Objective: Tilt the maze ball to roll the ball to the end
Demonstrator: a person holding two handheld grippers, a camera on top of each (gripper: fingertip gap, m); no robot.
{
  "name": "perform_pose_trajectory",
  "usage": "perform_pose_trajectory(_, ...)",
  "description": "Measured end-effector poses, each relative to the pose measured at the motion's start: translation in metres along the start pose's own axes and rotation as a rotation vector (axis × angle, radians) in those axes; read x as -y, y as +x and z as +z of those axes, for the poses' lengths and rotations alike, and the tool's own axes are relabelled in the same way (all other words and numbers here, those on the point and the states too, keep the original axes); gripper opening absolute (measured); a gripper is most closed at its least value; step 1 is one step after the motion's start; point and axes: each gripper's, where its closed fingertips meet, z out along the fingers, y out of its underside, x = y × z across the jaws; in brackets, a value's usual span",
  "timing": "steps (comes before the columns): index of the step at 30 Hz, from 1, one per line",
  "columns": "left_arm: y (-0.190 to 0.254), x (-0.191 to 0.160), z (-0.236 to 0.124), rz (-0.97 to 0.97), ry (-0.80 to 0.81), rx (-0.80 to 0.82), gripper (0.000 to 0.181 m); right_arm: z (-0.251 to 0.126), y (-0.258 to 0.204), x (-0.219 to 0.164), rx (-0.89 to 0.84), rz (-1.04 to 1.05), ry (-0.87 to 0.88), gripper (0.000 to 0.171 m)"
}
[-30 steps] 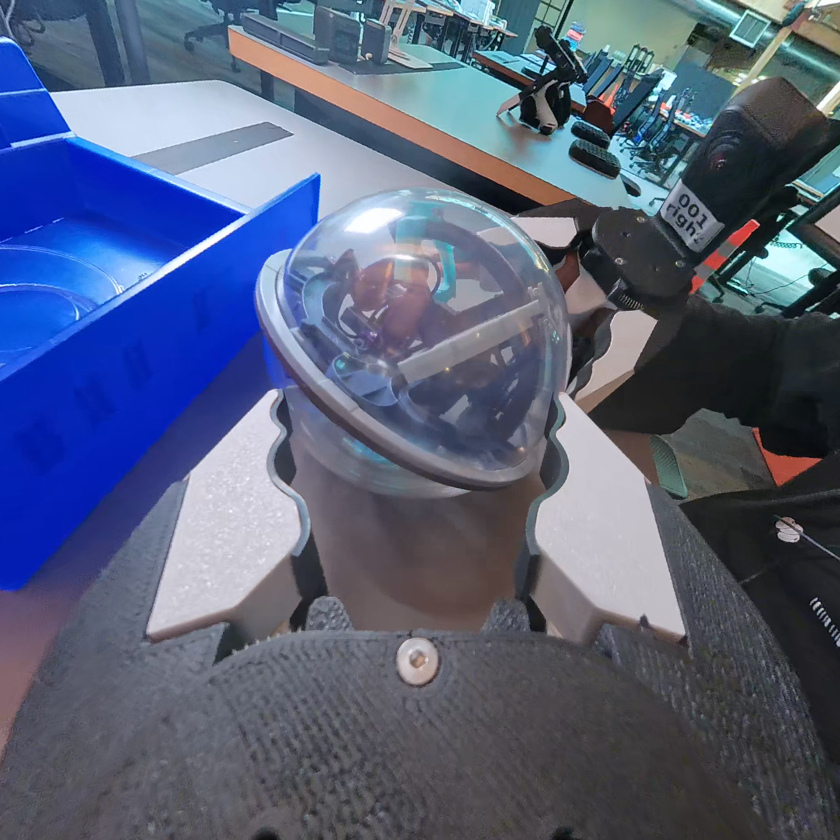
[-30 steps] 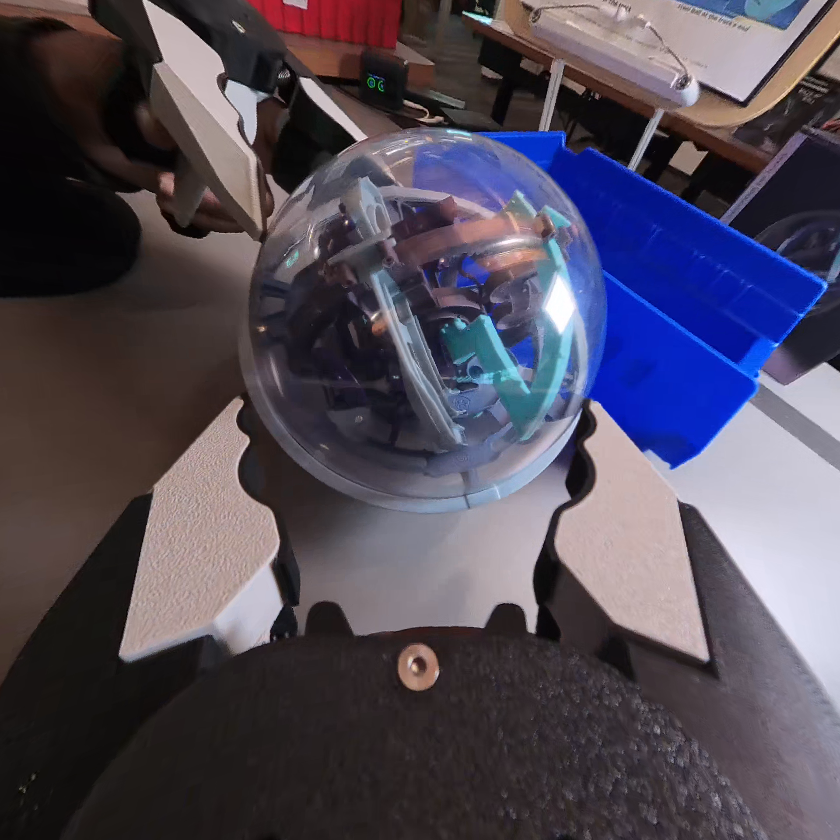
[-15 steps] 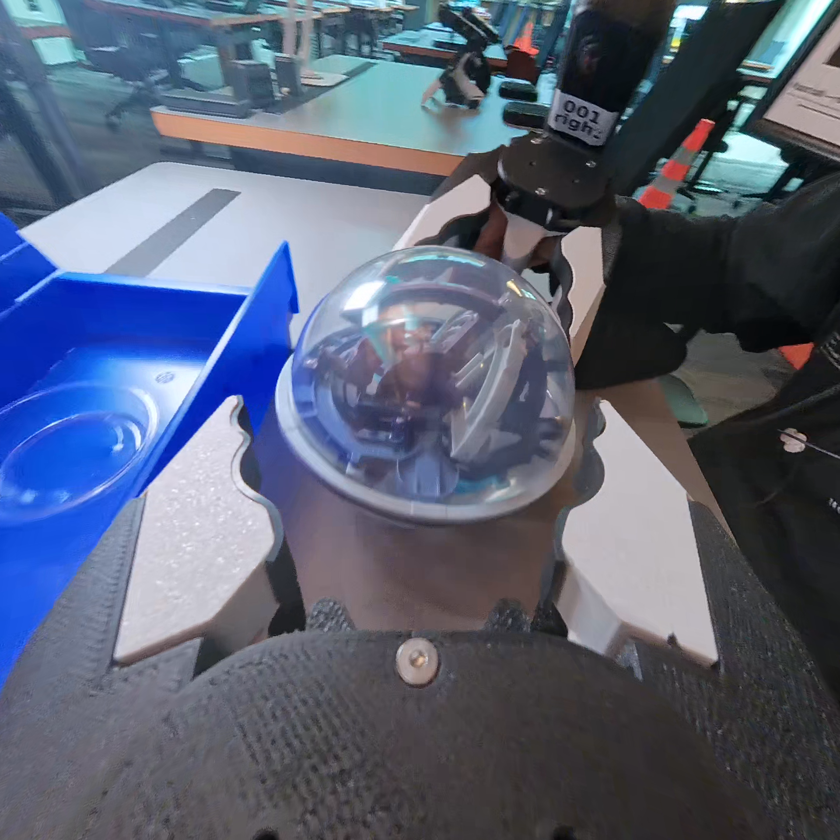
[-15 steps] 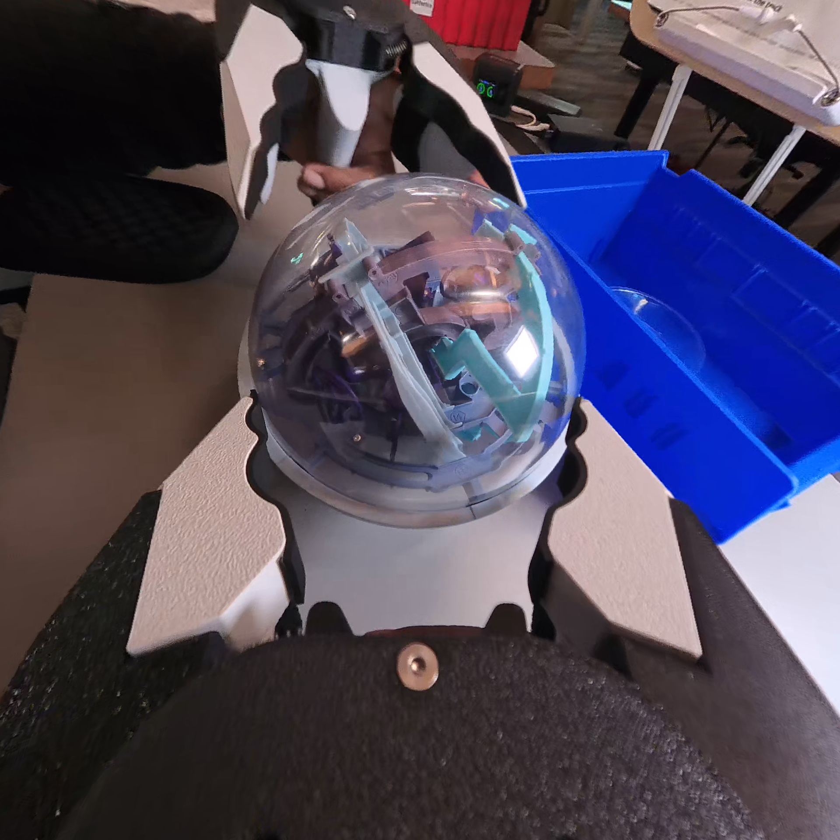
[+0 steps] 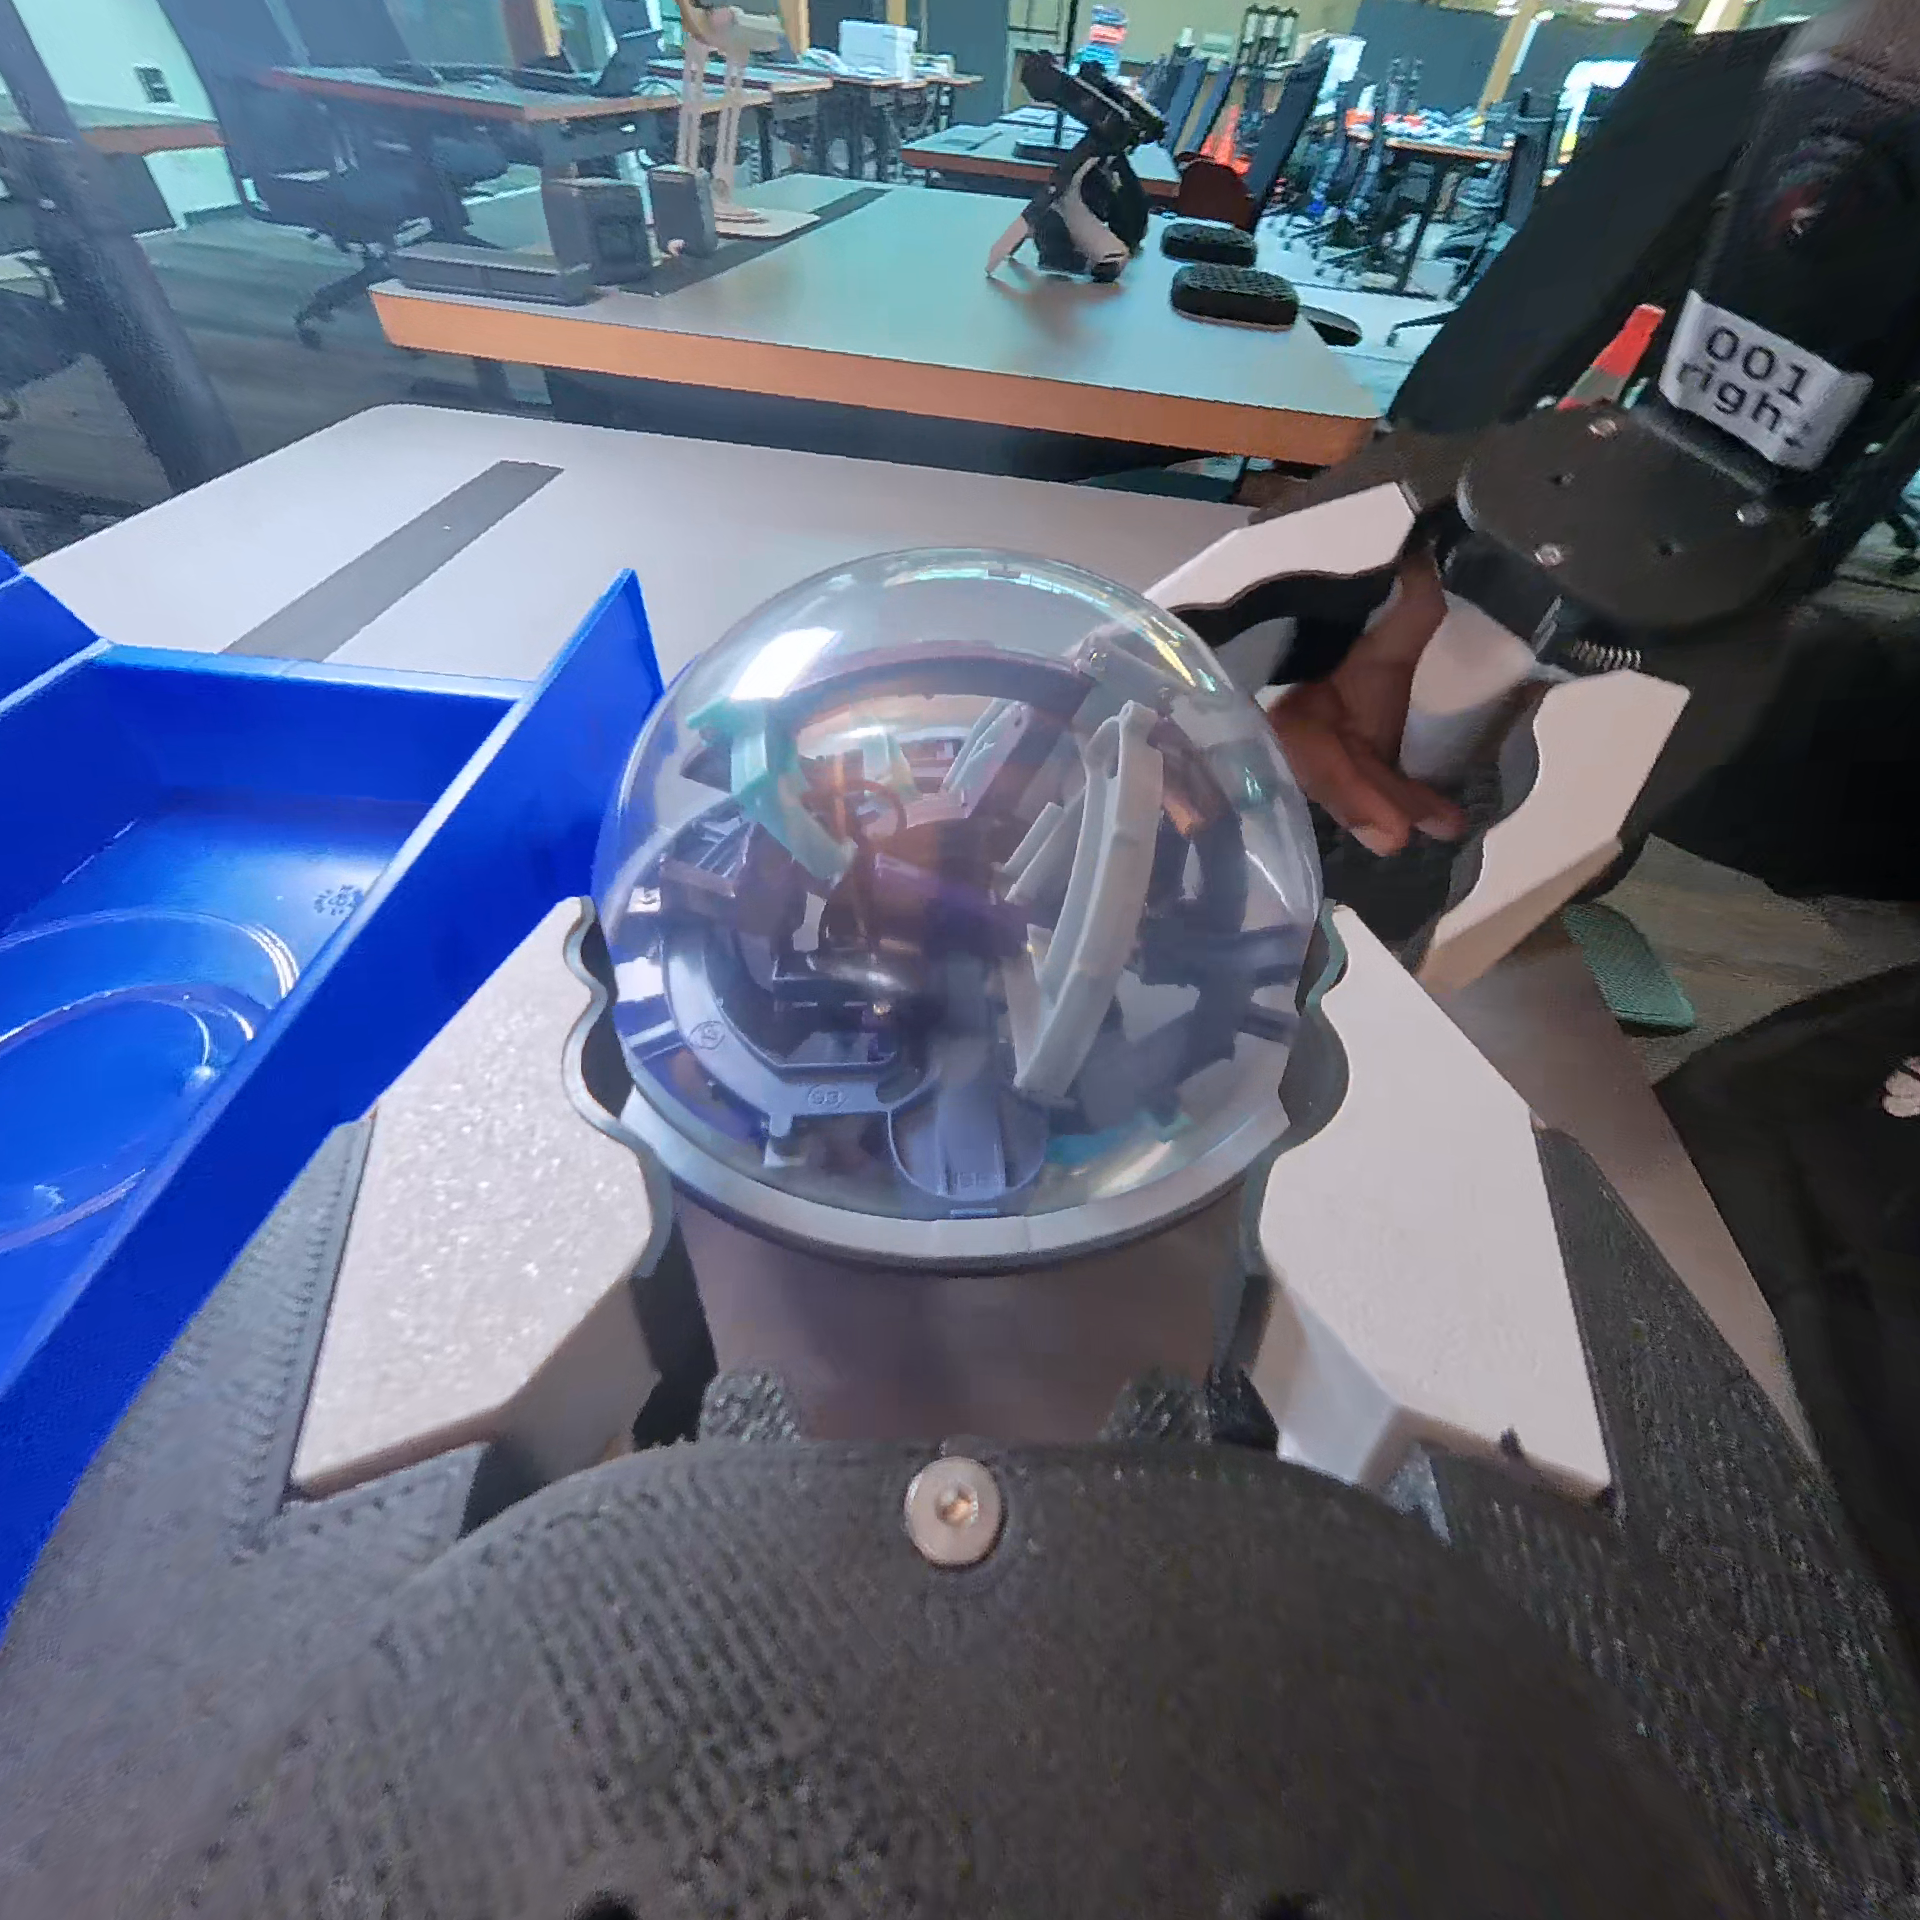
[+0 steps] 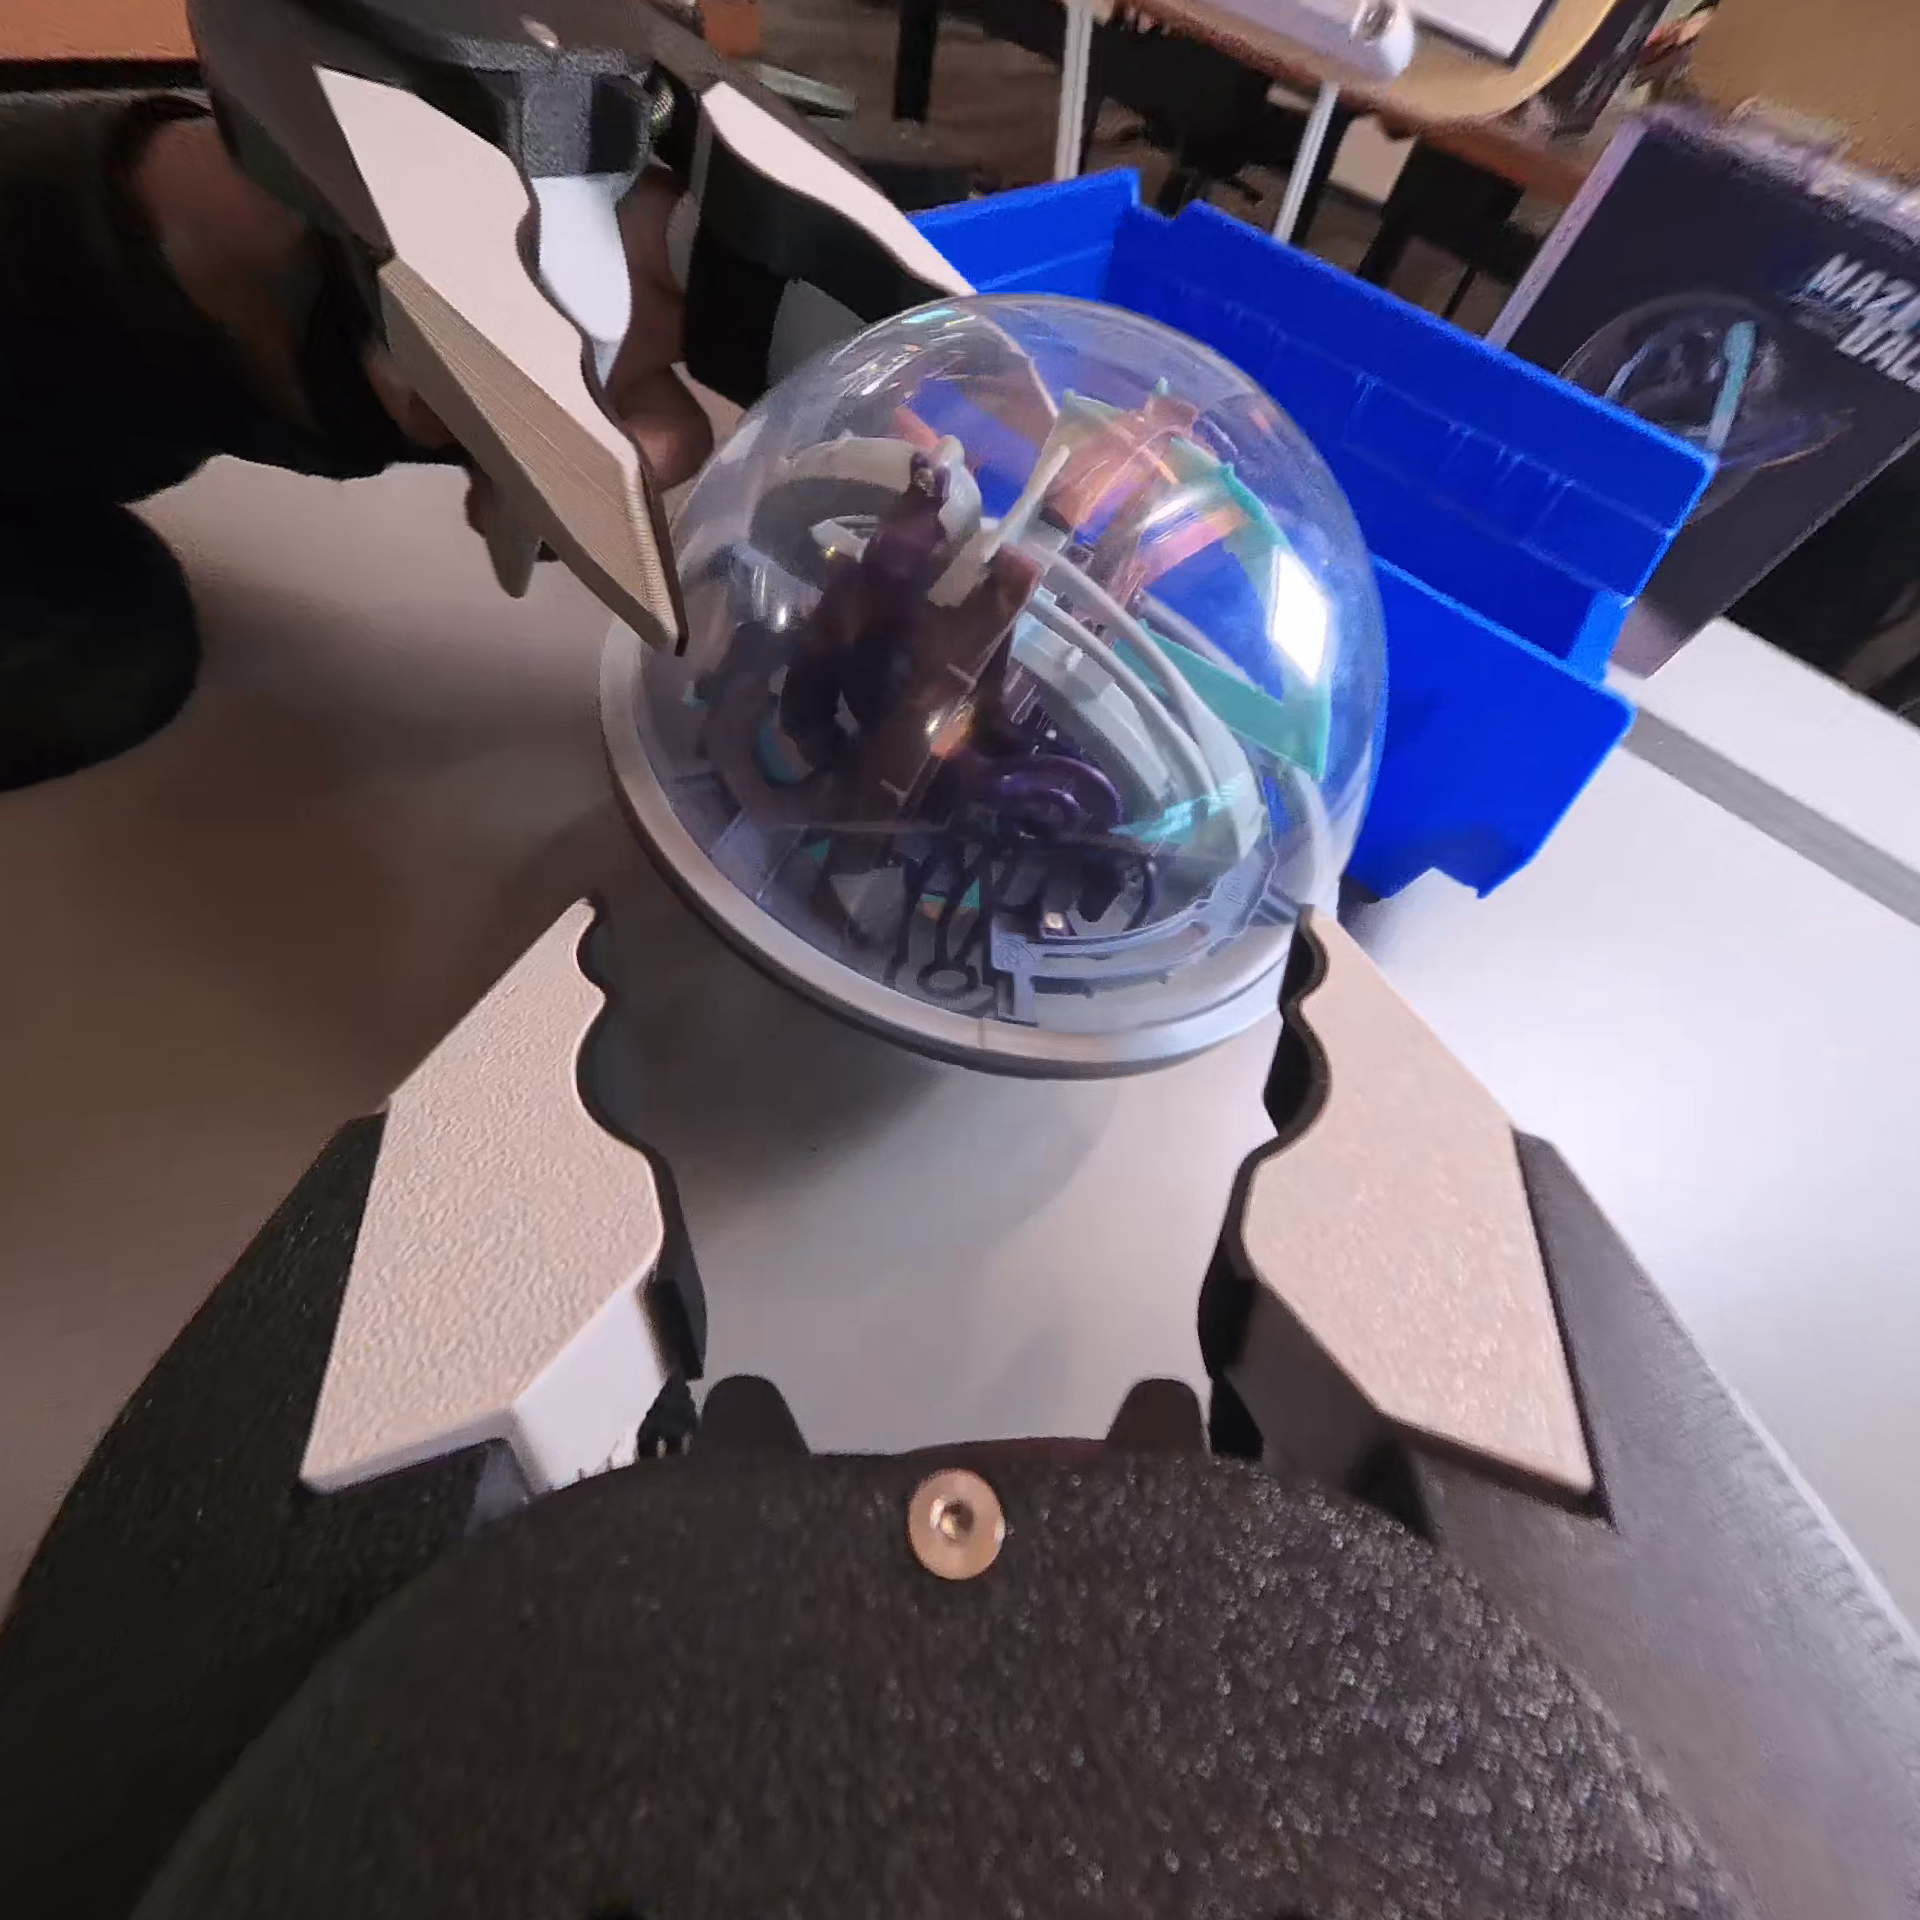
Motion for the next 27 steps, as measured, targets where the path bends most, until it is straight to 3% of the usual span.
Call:
perform_pose_trajectory(8,0.001,0.004,0.0,0.002,-0.001,0.065,0.126,0.004,0.007,-0.004,0.033,-0.025,0.058,0.119)
perform_pose_trajectory(13,0.01,0.011,-0.003,0.046,0.046,0.053,0.125,-0.006,0.009,-0.001,0.234,0.021,0.1,0.118)
perform_pose_trajectory(16,0.017,0.018,-0.006,0.062,0.091,0.04,0.125,-0.012,0.026,0.004,0.356,0.105,0.13,0.125)
perform_pose_trajectory(20,0.008,0.008,-0.01,-0.157,0.046,0.029,0.132,0.0,0.046,-0.002,0.52,0.266,0.103,0.134)
perform_pose_trajectory(23,0.018,-0.016,-0.003,-0.348,-0.054,-0.023,0.138,0.007,0.033,-0.01,0.64,0.277,0.069,0.131)
perform_pose_trajectory(27,0.02,-0.023,0.0,-0.269,-0.085,0.005,0.135,0.01,0.014,-0.014,0.679,0.198,0.072,0.131)
